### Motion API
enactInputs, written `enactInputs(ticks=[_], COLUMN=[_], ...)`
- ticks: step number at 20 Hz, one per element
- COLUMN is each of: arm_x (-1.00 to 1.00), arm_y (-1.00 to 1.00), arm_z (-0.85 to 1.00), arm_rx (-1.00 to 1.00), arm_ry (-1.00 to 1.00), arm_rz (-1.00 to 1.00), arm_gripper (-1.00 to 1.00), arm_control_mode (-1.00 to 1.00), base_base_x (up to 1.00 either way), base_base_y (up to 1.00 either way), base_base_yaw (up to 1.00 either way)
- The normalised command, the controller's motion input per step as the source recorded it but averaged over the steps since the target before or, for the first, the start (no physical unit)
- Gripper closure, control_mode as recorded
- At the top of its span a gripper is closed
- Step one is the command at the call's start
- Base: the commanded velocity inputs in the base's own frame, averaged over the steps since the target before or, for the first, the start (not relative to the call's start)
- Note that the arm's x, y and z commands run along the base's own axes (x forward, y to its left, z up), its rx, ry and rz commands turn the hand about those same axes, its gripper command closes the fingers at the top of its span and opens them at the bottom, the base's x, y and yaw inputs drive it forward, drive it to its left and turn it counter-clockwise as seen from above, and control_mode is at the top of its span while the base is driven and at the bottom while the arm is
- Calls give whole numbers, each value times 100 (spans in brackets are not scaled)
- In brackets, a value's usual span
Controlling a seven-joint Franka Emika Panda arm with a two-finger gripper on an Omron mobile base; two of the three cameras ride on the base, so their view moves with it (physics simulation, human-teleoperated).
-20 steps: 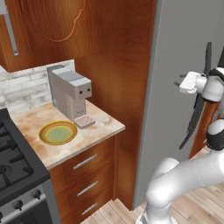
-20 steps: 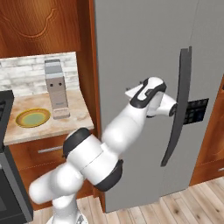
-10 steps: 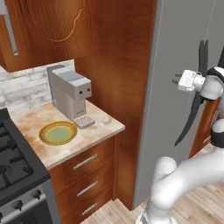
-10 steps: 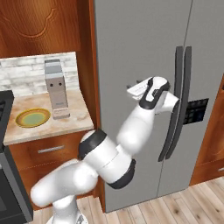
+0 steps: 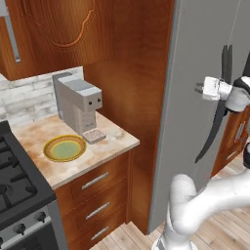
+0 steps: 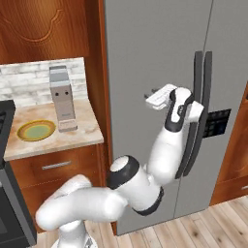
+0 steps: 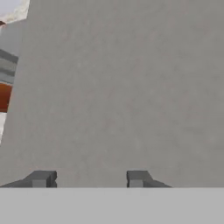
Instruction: Place the fish on the counter behind the older fish on the same shelf of the fridge to maintain FIFO order. Close the fridge door when finished.
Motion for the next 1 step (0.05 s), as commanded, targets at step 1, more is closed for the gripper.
enactInputs(ticks=[1], arm_x=[24], arm_y=[73], arm_z=[-26], arm_rx=[0], arm_ry=[0], arm_rz=[11], arm_gripper=[-100], arm_control_mode=[-100], base_base_x=[0], base_base_y=[0], base_base_yaw=[0])
